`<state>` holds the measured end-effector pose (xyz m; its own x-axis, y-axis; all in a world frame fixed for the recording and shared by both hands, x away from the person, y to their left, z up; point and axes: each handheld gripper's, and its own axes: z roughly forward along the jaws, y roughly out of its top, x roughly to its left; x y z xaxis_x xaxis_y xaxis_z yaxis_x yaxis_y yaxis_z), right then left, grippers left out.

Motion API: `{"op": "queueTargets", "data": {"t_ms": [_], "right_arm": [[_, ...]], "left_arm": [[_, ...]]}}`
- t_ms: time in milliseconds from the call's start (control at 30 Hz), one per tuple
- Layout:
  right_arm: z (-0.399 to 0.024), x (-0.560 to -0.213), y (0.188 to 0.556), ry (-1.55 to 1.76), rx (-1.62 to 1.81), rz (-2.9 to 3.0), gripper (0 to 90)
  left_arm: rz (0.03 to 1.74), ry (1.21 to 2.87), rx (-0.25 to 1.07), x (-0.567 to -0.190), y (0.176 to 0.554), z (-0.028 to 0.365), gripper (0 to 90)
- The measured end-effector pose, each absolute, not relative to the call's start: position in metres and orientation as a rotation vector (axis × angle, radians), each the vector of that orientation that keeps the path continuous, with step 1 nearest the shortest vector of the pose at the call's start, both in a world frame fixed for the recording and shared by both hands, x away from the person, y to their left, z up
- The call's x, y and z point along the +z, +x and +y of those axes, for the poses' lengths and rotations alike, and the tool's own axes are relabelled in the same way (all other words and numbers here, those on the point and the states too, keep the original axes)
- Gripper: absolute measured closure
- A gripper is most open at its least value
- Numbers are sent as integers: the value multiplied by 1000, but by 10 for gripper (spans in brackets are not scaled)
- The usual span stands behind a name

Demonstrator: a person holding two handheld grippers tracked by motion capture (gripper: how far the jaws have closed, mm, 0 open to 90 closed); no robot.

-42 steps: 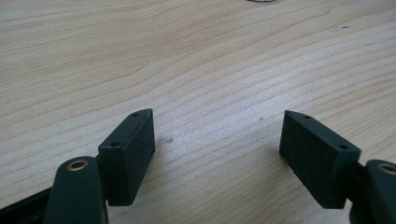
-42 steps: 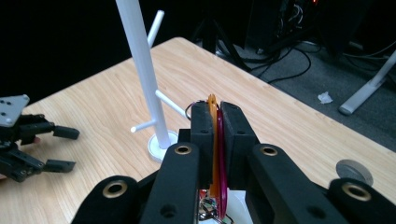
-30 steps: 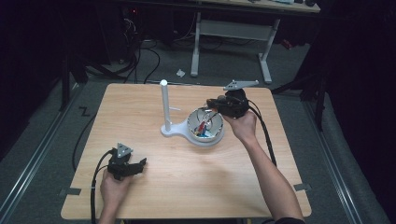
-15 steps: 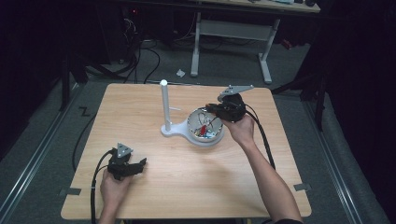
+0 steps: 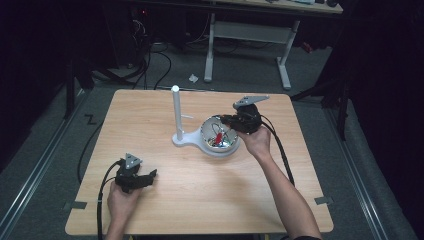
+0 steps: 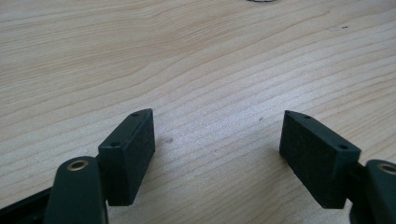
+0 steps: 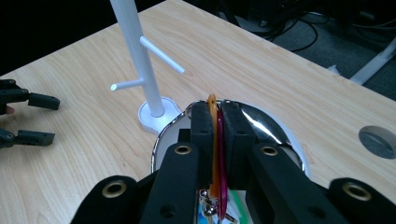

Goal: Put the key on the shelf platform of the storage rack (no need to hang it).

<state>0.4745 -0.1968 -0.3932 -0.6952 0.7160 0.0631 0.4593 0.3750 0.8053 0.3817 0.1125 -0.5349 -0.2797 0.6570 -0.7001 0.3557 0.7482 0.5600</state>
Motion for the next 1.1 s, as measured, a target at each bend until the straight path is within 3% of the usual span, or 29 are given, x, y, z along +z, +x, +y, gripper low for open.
{"op": "queueTargets", "data": {"t_ms": [1100], "right_arm": [[-194,-441,489,1143,1124,2395,847]], "left_arm": [[1907,765,355,-535,382,112,269]]}}
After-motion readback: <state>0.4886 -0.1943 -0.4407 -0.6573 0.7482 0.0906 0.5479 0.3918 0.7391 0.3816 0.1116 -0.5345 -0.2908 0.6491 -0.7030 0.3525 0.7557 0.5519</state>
